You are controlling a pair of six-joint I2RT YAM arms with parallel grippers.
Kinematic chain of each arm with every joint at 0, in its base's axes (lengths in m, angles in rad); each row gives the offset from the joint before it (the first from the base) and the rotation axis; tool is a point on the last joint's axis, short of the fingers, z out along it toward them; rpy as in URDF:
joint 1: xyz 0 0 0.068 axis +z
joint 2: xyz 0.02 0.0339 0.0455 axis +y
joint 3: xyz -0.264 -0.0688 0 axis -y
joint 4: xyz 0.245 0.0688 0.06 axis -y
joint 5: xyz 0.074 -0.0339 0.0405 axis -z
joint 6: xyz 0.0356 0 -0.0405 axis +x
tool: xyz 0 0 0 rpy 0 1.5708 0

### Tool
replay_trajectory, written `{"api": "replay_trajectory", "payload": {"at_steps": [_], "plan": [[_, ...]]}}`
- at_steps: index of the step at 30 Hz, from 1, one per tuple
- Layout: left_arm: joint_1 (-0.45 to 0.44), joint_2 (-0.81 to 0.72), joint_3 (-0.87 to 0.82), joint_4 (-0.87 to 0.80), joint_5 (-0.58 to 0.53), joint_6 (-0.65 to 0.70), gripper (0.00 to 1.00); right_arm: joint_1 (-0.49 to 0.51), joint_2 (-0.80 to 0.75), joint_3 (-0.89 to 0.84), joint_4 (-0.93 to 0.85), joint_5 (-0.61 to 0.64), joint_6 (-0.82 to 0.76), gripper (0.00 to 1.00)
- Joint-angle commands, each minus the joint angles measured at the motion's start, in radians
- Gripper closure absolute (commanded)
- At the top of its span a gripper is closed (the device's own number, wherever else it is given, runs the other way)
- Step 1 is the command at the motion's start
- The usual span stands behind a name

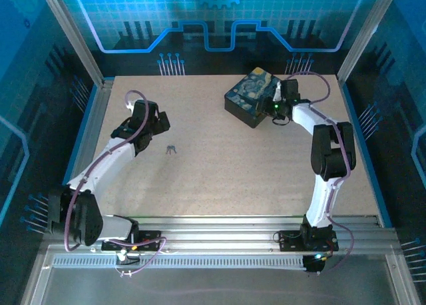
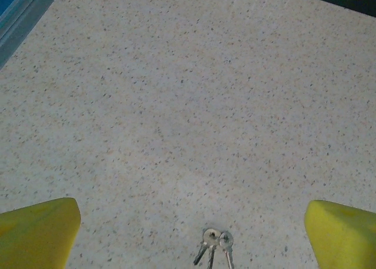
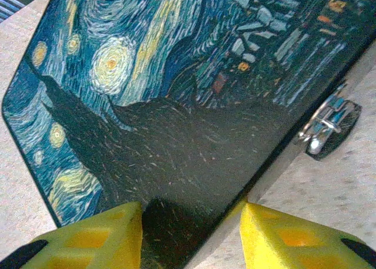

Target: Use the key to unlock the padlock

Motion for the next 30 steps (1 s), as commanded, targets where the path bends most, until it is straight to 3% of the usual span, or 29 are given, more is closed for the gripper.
{"api": "replay_trajectory", "payload": {"at_steps": [1, 7, 13, 16, 21, 26, 30], "plan": [[-0.006, -0.042, 0.022, -0.068, -0.008, -0.02, 0.01, 0.112, -0.002, -0.109, -0.034, -0.063, 0.06, 0.55], [-0.015, -0.037, 0.025, -0.117, 0.023, -0.033, 0.01, 0.297, -0.072, -0.264, 0.141, -0.015, 0.266, 0.54], [-0.017, 0.047, 0.008, -0.187, 0.1, -0.085, 0.04, 0.442, -0.098, -0.297, 0.186, 0.066, 0.383, 0.53], [-0.017, 0.097, -0.02, -0.16, 0.152, -0.089, 0.17, 0.448, -0.148, -0.288, 0.156, 0.075, 0.359, 0.48], [-0.016, 0.173, -0.029, -0.101, 0.196, -0.076, 0.46, 0.422, -0.292, -0.234, 0.003, 0.11, 0.221, 0.43], [-0.018, 0.192, -0.061, -0.028, 0.225, 0.008, 0.61, 0.387, -0.374, -0.183, -0.148, 0.121, 0.081, 0.41], [-0.018, 0.24, -0.057, 0.009, 0.253, 0.082, 0.68, 0.359, -0.4, -0.199, -0.165, 0.109, 0.05, 0.42]]}}
